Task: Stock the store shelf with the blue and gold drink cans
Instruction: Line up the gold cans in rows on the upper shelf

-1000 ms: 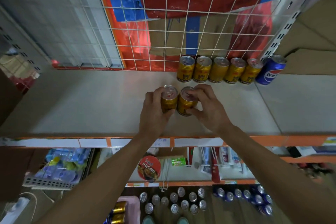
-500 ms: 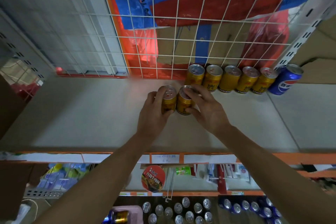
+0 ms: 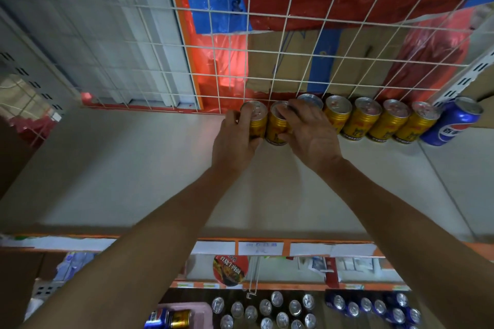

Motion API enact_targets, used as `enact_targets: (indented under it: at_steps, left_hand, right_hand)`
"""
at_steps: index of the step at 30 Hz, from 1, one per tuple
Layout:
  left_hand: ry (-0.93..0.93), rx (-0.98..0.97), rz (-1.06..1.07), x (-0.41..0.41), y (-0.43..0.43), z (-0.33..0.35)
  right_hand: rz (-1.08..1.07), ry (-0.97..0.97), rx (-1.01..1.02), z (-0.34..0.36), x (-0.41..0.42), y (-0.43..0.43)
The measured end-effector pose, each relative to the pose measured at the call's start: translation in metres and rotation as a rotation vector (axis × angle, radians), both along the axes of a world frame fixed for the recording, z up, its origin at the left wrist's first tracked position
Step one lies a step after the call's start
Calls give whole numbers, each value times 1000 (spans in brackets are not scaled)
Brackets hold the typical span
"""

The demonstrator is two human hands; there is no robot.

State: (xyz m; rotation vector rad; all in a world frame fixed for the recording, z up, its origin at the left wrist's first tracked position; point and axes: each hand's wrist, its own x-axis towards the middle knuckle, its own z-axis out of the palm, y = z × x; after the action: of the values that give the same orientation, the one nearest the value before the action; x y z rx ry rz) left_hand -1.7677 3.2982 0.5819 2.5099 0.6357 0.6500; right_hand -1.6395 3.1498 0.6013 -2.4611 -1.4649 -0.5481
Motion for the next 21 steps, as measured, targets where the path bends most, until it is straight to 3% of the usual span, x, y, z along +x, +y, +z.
enact_targets:
  at_steps: [21]
  left_hand:
    - [1,54,-88,19,31,-1]
  right_hand:
    - [-156,-38,3,1,-6,28]
